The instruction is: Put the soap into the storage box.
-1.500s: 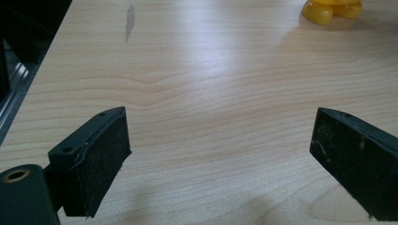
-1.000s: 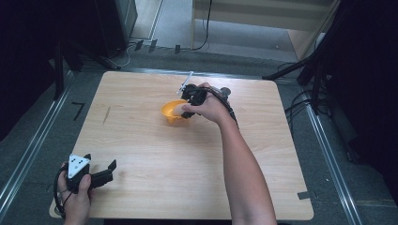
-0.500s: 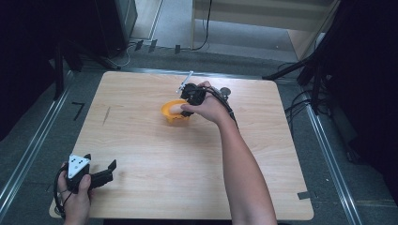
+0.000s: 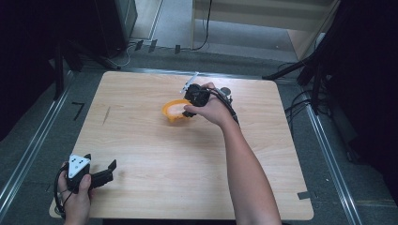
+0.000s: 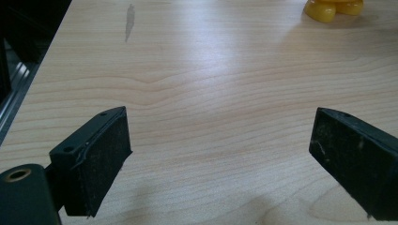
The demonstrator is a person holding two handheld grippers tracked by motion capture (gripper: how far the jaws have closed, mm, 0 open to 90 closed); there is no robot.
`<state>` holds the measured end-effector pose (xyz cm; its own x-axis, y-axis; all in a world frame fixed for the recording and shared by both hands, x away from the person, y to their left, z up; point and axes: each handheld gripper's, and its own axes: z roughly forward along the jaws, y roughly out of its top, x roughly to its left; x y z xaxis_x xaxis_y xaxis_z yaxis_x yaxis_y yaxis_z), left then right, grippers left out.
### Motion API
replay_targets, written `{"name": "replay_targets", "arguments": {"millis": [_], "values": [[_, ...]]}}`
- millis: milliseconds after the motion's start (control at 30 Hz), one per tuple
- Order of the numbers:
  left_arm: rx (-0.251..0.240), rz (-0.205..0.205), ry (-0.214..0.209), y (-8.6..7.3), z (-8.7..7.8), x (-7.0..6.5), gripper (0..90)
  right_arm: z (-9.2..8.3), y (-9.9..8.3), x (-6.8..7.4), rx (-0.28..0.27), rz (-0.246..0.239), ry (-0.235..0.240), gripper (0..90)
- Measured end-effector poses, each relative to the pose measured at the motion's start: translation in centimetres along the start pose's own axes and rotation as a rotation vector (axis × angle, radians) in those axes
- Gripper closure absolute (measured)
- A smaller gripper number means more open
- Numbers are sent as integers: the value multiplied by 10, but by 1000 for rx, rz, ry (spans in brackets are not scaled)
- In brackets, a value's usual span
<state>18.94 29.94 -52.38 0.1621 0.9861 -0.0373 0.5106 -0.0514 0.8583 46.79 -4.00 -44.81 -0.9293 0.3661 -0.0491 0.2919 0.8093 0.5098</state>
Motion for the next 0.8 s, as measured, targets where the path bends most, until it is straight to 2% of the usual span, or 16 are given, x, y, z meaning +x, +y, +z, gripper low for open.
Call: {"name": "replay_targets", "arguments": {"millis": [100, 233, 400, 800], "values": [[1, 1, 0, 0, 0, 0, 59, -3, -8, 1, -24, 11, 6, 368], [3, 3, 2, 0, 0, 0, 59, -7, -22, 3, -30, 24, 6, 365], [3, 5, 6, 0, 1, -1, 59, -15, -42, 5, -72, 63, 7, 363], [3, 5, 5, 1, 1, -1, 59, -15, -65, 14, -108, 93, 8, 358]]}}
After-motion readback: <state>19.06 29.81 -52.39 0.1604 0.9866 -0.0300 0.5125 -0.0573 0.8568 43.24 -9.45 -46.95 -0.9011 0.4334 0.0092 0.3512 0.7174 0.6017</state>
